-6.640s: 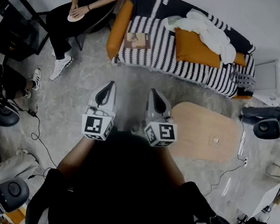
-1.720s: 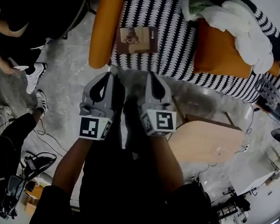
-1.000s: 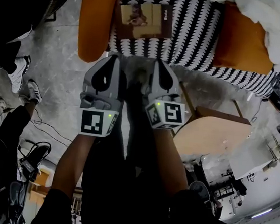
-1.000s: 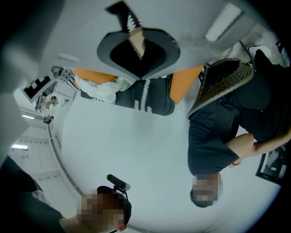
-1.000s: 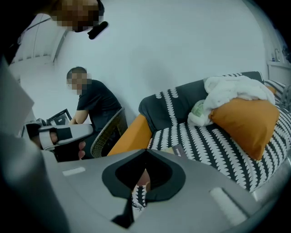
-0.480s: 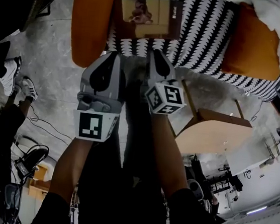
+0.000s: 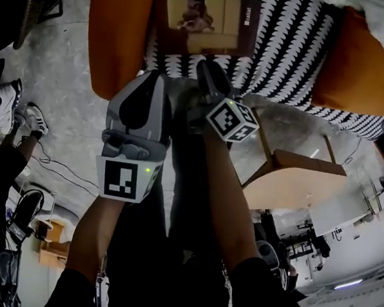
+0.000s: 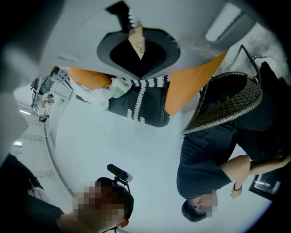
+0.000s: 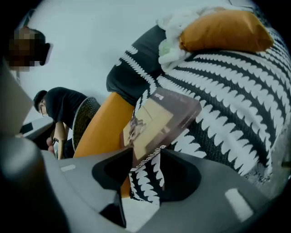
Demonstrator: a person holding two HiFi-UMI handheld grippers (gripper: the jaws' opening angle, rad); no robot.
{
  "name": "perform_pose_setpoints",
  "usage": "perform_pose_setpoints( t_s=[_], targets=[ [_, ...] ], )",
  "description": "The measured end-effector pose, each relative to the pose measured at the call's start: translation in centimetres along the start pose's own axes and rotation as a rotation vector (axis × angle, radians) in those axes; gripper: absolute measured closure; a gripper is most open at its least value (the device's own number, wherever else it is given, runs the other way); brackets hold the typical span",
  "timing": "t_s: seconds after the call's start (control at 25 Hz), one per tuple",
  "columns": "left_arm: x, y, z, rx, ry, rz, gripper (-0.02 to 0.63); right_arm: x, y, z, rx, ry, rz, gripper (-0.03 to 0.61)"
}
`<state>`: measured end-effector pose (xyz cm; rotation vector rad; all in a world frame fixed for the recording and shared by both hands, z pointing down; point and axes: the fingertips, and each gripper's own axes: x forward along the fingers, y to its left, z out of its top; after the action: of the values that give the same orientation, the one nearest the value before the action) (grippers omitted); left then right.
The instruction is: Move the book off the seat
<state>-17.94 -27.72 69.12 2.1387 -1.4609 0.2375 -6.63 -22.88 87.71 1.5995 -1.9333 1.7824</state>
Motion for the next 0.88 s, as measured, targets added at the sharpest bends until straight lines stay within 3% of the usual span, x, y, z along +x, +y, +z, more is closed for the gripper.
perform_pose_setpoints(
  t_s=[0.44, 0.88],
  targets=[
    [1.4, 1.0, -2.1, -0.022, -0.003, -0.007, 0.607, 3.7, -1.9, 0.5, 0.253, -0.054, 0.175, 0.322],
    [2.2, 1.4, -2.6, -0.029, 0.014, -0.017, 0.607, 5.3, -1.8, 1.2, 0.278, -0.066, 0.207, 0.322]
  ],
)
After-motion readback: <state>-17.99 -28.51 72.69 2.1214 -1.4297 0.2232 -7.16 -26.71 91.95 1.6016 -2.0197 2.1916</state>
